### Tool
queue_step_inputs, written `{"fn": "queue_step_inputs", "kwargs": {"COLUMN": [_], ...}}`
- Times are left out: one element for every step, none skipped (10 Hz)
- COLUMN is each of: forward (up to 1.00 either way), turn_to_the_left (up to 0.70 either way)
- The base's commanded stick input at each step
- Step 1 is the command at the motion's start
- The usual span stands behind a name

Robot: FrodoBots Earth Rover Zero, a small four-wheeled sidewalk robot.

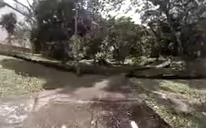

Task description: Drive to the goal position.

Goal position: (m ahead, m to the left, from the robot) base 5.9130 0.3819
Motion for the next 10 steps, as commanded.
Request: {"fn": "queue_step_inputs", "kwargs": {"forward": [0.39, 0.06, 0.00, 0.00, 0.00, 0.00, 0.00, 0.00, 0.00, 0.00], "turn_to_the_left": [0.00, 0.00, 0.00, 0.00, 0.00, 0.00, 0.00, 0.00, 0.00, 0.00]}}
